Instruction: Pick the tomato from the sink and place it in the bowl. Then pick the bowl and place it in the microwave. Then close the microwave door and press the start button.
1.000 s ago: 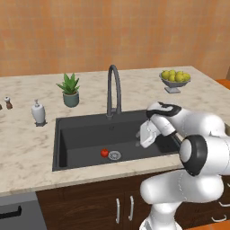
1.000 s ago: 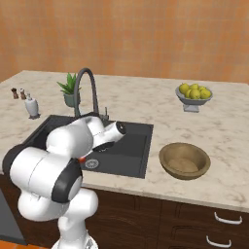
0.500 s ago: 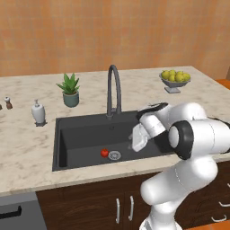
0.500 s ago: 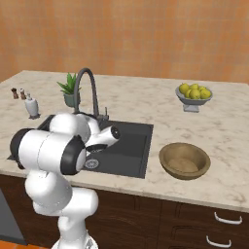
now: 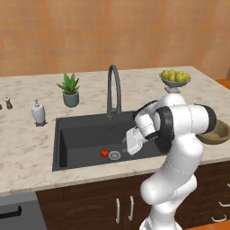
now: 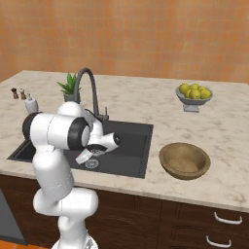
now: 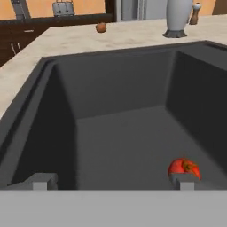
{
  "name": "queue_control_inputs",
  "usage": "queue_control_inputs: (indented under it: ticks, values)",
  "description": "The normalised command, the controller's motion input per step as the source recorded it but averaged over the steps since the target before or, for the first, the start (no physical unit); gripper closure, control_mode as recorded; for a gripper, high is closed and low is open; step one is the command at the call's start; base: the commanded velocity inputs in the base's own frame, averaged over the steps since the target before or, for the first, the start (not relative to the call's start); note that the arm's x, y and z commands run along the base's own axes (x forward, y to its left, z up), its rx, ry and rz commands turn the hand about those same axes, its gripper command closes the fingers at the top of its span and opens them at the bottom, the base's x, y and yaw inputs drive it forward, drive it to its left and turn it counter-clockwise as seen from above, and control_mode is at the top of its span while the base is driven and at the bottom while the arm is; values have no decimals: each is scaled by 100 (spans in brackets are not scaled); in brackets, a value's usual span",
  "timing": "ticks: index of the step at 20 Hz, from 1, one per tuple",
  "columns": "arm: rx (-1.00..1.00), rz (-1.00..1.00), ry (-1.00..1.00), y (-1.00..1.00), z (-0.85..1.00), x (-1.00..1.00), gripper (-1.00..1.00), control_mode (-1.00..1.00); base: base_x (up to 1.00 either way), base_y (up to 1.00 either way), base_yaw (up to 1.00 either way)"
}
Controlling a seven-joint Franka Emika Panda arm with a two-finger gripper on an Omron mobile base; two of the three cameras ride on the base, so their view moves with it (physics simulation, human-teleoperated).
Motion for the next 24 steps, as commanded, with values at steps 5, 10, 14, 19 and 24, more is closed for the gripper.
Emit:
queue_control_inputs:
  ticks: [5, 10, 14, 19, 24]
  values:
    - [7, 9, 5, 0, -34, 40, -100, -100, 0, 0, 0]
    - [0, 2, 0, 40, -38, 38, -100, -100, 0, 0, 0]
    - [0, 0, 0, 16, -38, 35, -100, -100, 0, 0, 0]
    - [0, 0, -6, 1, -52, 21, -100, -100, 0, 0, 0]
    - [1, 0, -6, 0, -38, 33, -100, -100, 0, 0, 0]
